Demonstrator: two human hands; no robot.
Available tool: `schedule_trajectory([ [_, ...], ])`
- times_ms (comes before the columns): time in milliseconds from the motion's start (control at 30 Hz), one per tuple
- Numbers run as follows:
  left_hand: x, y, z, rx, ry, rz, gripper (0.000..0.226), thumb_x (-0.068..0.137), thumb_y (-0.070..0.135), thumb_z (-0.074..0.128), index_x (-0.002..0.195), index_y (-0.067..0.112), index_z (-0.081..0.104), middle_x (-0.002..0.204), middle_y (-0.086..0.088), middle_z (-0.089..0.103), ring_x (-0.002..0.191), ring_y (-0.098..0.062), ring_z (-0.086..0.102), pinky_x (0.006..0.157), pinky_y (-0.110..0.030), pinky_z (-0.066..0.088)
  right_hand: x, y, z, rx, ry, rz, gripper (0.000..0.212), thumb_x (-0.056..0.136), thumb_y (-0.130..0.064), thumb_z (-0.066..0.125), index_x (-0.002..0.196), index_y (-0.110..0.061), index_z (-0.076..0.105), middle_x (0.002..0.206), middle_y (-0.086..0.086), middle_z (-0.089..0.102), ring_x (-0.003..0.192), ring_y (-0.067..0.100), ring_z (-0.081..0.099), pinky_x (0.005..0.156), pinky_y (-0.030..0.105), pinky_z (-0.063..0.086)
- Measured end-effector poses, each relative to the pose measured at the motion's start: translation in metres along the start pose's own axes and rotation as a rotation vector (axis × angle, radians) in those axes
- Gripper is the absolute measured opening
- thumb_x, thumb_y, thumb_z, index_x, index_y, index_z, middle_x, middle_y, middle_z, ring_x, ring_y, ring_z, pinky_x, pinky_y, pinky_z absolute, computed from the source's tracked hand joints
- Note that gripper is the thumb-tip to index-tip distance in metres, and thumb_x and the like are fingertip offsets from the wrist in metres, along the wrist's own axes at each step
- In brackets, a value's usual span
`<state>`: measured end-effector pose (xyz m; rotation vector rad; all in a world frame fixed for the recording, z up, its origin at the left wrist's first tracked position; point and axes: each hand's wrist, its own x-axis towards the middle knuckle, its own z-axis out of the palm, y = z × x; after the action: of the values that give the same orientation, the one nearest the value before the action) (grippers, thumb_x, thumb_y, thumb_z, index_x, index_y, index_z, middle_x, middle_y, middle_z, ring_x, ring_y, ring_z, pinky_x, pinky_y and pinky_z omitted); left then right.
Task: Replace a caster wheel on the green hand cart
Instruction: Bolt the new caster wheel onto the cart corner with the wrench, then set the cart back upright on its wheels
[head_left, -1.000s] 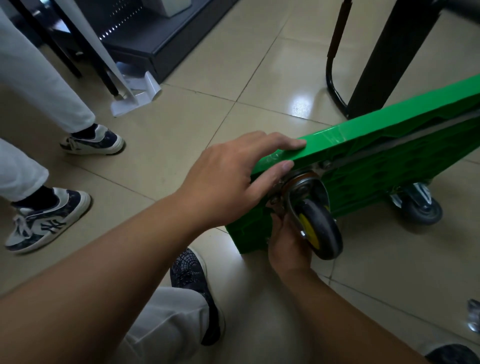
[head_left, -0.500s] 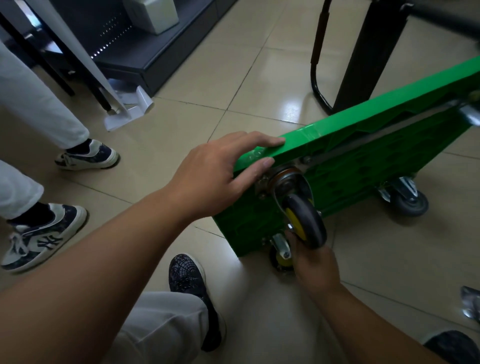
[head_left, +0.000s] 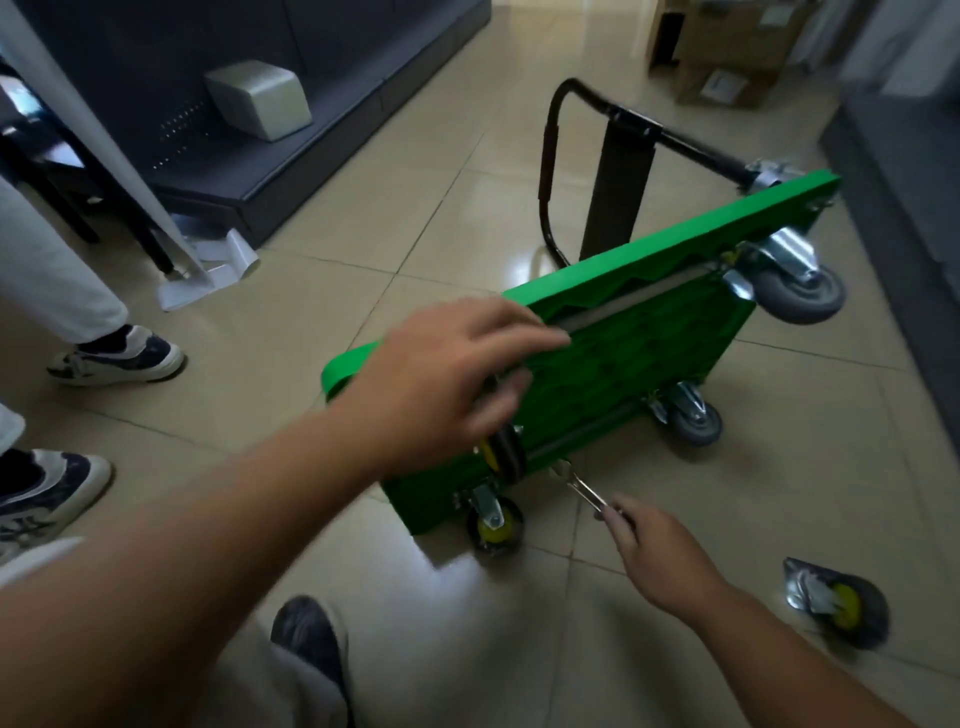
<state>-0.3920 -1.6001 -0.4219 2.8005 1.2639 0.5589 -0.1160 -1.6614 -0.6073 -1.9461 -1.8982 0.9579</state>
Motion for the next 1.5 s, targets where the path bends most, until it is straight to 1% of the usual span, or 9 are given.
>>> schedule_trajectory([
  [167,0.033,0.026,0.018,0.03,-0.055,0.078,0.048,0.1,0.044,0.054,0.147,0.033,0.055,0.133,0.007,0.063,0.124,-0.014,0.056,0.107,-0.037,0.042,0.014,0.034,0.018,0.011,0.146,0.025,0.017,0.104,-0.016,0.055,0.093,-0.011,0.067,0.083,0.007,0.064,0.083,0.03,0.06,0.077,0.042,0.046],
  [300,0.054,-0.001,0.014,0.029,-0.041,0.021,0.041,0.1,0.034,0.059,0.141,0.028,0.062,0.131,0.003,0.065,0.119,-0.021,0.06,0.097,-0.047,0.048,0.034,0.069,0.047,-0.1,0.281,0.211,0.025,0.102,-0.011,0.055,0.122,-0.012,0.069,0.103,0.015,0.067,0.101,0.037,0.062,0.088,0.042,0.042],
  [667,0.081,-0.031,0.04,0.042,-0.111,-0.002,0.046,0.098,0.031,0.058,0.145,0.025,0.058,0.131,0.003,0.062,0.119,-0.02,0.056,0.086,-0.043,0.052,0.049,0.154,0.117,-0.106,0.198,0.596,0.009,0.093,-0.002,0.062,0.1,0.001,0.065,0.097,0.024,0.063,0.095,0.043,0.059,0.081,0.046,0.043],
  [833,0.081,-0.037,0.044,0.022,-0.087,0.004,0.043,0.1,0.022,0.061,0.143,0.023,0.06,0.131,0.0,0.061,0.118,-0.021,0.055,0.085,-0.04,0.051,0.04,0.171,0.13,0.15,0.213,0.68,0.008,0.087,0.001,0.067,0.085,-0.005,0.062,0.084,0.02,0.064,0.085,0.039,0.062,0.074,0.044,0.047],
  [967,0.073,-0.042,0.043,0.025,-0.095,-0.024,0.047,0.097,0.021,0.065,0.144,0.023,0.059,0.139,-0.001,0.056,0.123,-0.024,0.054,0.092,-0.045,0.049,0.037,0.181,0.135,0.276,0.178,0.731,0.015,0.082,0.009,0.07,0.096,0.004,0.069,0.094,0.024,0.07,0.094,0.042,0.067,0.083,0.045,0.048],
  [1100,0.067,-0.045,0.043,0.003,-0.107,-0.054,0.049,0.098,0.02,0.065,0.146,0.024,0.057,0.143,0.001,0.053,0.13,-0.022,0.051,0.096,-0.047,0.05,0.042,0.182,0.13,0.352,0.156,0.84,0.026,0.084,-0.004,0.076,0.11,0.001,0.071,0.111,0.021,0.073,0.105,0.038,0.067,0.095,0.043,0.049],
  [1200,0.068,-0.044,0.043,-0.005,-0.099,-0.048,0.048,0.097,0.022,0.065,0.145,0.025,0.057,0.143,0.002,0.053,0.128,-0.021,0.052,0.096,-0.043,0.05,0.059,0.146,0.11,0.394,0.266,0.683,0.018,0.087,-0.007,0.075,0.104,-0.007,0.07,0.103,0.016,0.073,0.094,0.035,0.067,0.085,0.041,0.054],
  [1367,0.068,-0.038,0.041,-0.02,-0.076,-0.061,0.051,0.094,0.025,0.065,0.145,0.026,0.057,0.141,0.003,0.054,0.126,-0.021,0.052,0.091,-0.039,0.052,0.116,0.034,0.019,0.112,0.544,-0.049,0.034,0.088,-0.006,0.073,0.121,-0.006,0.066,0.114,0.012,0.066,0.108,0.029,0.062,0.094,0.041,0.051],
  [1500,0.062,-0.036,0.034,-0.033,-0.073,-0.064,0.054,0.094,0.025,0.066,0.147,0.026,0.055,0.141,0.003,0.054,0.125,-0.02,0.054,0.09,-0.039,0.053,0.121,-0.044,-0.063,-0.137,0.775,-0.451,0.029,0.092,-0.013,0.063,0.12,-0.005,0.065,0.111,0.013,0.064,0.103,0.03,0.06,0.089,0.042,0.051],
])
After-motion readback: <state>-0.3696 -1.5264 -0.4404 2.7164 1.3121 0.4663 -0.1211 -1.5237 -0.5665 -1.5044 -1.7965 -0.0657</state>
